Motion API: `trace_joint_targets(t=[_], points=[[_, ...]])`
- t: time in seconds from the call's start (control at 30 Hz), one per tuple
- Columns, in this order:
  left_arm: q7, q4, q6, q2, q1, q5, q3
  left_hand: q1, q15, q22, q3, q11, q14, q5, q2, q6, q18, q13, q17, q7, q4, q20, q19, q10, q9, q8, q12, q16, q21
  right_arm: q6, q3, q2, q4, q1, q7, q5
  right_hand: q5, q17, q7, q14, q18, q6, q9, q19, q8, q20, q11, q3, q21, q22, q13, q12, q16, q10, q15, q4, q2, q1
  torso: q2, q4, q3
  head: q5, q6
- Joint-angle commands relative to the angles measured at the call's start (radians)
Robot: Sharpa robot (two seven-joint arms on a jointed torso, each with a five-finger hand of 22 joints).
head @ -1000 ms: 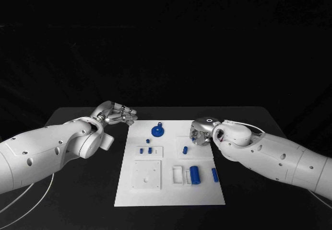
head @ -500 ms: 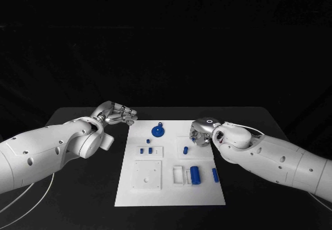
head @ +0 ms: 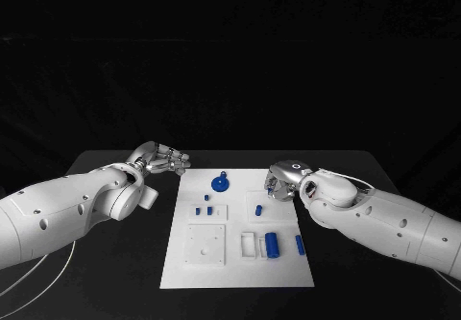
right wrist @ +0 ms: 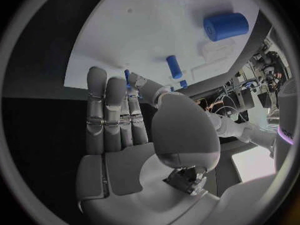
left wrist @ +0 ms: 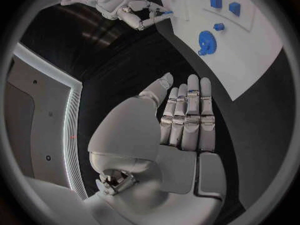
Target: Assemble the parts on the task board
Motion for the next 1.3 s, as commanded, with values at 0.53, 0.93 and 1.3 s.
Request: trace_joint_targets(t=[0.53,0.93,1.3], points=[[0.016,-0.035,-0.009,0.028,0.002,0.054,0.001,0.001,-0.002,-0.012,-0.007,0.001,0.005,-0.002,0.004,-0.006,-0.008,0.0,0.002,0.004,-0.002,0.002,0.007,-0.009,0.001,-0.002,0.0,0.0,0.0,-0.032,0.035,-0.029,0.154,-0.012,0.068,0.267,0.012,-0.007,-0.001,0.001,0.023,0.005,0.001,0.013,0.002,-0.005,0.0,-0.015,-0.035,0.031,0.0,0.003,0.003,0.001,-0.01,-0.004,0.012,-0.007,-0.012,-0.0014,-0.0048,0.049,-0.005],[0.022,-0.074,-0.028,0.072,0.001,0.082,0.001,0.001,-0.001,-0.013,-0.007,0.001,0.005,-0.002,0.005,-0.006,-0.008,0.0,0.002,0.004,-0.002,0.002,0.007,-0.009,0.001,-0.002,0.0,0.0,0.0,-0.04,0.032,0.028,0.236,-0.05,0.079,0.143,0.012,-0.008,-0.001,0.002,0.024,0.004,0.001,0.015,0.003,-0.006,0.0,-0.017,-0.04,0.037,0.0,0.003,0.003,0.0,-0.011,-0.007,0.014,-0.007,-0.032,-0.0006,-0.0153,0.126,-0.033],[0.024,-0.09,-0.038,0.107,0.001,0.091,0.001,0.001,-0.001,-0.016,-0.008,0.001,0.004,-0.001,0.006,-0.005,-0.008,0.0,0.002,0.004,-0.002,0.002,0.007,-0.009,0.0,-0.002,0.0,-0.001,0.0,-0.046,-0.009,0.088,0.234,-0.08,0.03,-0.014,0.004,-0.009,-0.001,0.001,0.021,0.006,0.001,0.018,0.003,-0.005,0.001,-0.007,-0.052,0.057,0.0,0.003,0.004,0.001,-0.01,-0.014,0.012,-0.008,-0.042,0.0017,-0.022,0.152,-0.045]])
